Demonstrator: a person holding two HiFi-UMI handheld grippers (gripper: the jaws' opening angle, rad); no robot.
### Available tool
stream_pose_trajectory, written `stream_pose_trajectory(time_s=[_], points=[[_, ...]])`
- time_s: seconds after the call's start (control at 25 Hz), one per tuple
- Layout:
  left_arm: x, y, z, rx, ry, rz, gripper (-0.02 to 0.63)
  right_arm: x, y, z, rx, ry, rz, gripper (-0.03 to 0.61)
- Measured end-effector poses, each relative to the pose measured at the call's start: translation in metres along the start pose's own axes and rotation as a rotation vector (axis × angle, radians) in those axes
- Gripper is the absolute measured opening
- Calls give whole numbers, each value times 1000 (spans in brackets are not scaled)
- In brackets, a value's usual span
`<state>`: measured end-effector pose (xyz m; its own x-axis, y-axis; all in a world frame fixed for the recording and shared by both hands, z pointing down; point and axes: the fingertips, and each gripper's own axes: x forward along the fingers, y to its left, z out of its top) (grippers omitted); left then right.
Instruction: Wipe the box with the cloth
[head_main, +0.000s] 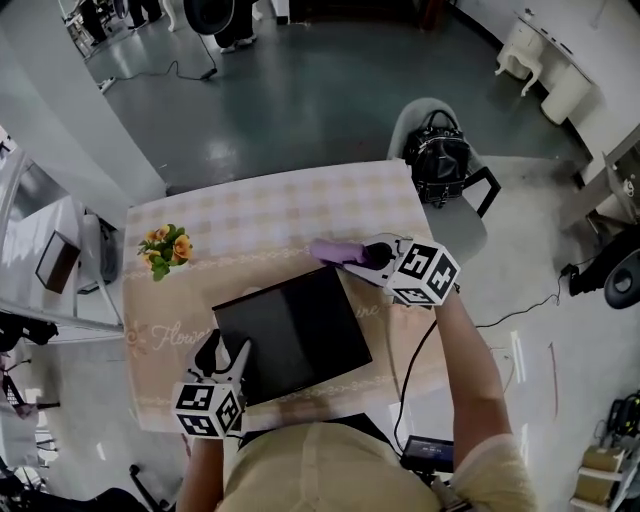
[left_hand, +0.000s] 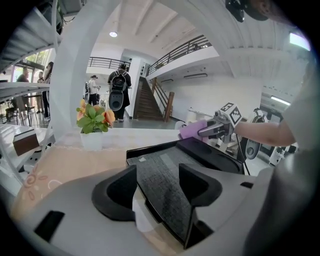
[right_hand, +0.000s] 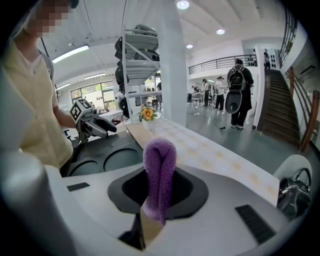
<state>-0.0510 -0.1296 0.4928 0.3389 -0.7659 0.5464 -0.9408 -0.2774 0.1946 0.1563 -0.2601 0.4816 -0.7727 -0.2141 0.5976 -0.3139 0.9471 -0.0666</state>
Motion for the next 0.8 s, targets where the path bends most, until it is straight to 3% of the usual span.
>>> stream_pose_trajectory(time_s=[0.16,0.52,0.8], points=[[-1,11,4,-28,-28,26,279,-10,3,-7,78,-63,-77,77],[4,5,-4,-95,-32,-10,279,-16,37,-33,348,-158,-47,77],[0,0,-1,-102,-55,-78,279,-24,71,-46,394,-141,-17,77]])
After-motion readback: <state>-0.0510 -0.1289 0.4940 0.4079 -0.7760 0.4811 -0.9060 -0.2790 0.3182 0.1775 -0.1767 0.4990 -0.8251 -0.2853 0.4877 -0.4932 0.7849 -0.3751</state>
